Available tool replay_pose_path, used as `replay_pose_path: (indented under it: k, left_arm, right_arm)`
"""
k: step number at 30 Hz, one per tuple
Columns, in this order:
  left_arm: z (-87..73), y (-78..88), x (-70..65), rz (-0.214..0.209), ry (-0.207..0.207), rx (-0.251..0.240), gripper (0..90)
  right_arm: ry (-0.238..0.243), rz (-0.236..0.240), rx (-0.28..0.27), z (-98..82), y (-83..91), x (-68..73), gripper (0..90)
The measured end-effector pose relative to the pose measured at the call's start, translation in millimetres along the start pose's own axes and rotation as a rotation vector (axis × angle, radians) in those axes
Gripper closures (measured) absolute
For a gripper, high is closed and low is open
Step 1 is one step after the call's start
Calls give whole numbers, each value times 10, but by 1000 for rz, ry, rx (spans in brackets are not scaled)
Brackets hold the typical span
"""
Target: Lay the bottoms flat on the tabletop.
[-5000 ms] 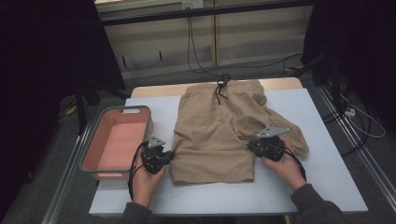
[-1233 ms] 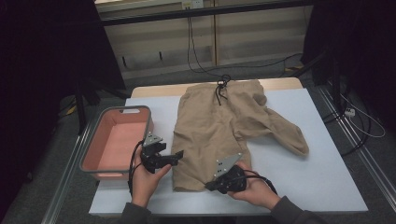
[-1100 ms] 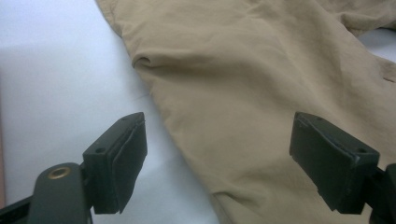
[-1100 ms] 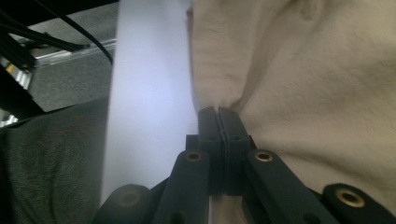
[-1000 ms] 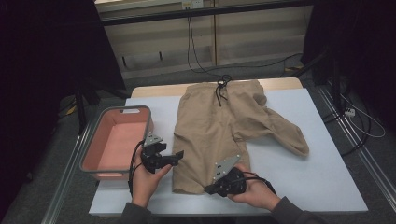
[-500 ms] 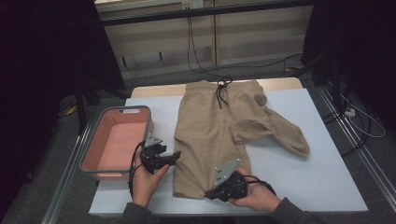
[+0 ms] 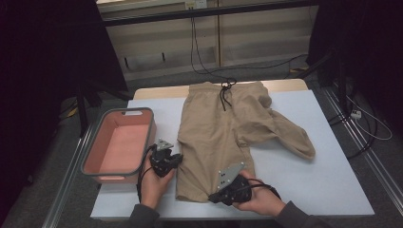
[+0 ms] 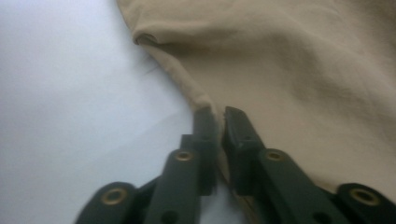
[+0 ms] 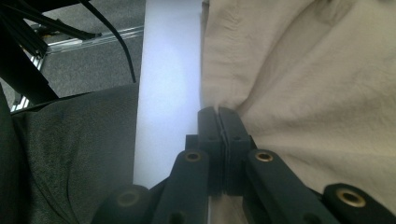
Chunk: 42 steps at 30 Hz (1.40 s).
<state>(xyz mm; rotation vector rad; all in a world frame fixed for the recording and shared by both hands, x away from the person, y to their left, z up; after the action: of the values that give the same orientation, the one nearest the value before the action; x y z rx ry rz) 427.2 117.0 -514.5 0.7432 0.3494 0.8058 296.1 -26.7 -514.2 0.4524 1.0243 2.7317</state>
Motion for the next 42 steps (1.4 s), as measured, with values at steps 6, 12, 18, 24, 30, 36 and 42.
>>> replay_pose_path:
  k: [6,12,18,24,30,36,42]
  left_arm:
    - [77,143,15,9,23,-15,894]
    - [132,383,52,22,48,-37,897]
    - [116,505,83,32,53,-25,897]
    - [86,494,103,32,59,-15,897]
    - [78,472,85,22,57,-6,898]
    - [96,576,151,37,63,-20,899]
    - [76,563,152,39,63,-6,899]
  right_arm:
    - [-7,3,-22,35,17,13,895]
    - [-1,9,-51,111,10,66,895]
    - [32,25,-62,200,-32,190,894]
    - [24,25,-68,215,-58,196,891]
    - [27,22,-57,194,-59,196,893]
    - [13,36,-98,262,-32,215,893]
    - [-13,34,-117,300,-49,210,852]
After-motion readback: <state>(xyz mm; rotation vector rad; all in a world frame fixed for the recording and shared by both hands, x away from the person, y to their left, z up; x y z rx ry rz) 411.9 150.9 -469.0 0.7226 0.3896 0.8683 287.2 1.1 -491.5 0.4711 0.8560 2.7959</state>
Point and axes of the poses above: each handheld gripper's, and its own axes: y roughly backward along the jaws, z roughly out of its top, x roughly to its left, the point moved 9 cm from there along -y, roughly forward along the jaws, and after that the axes turned 7 degrees about -y, right-handed, at the moved point
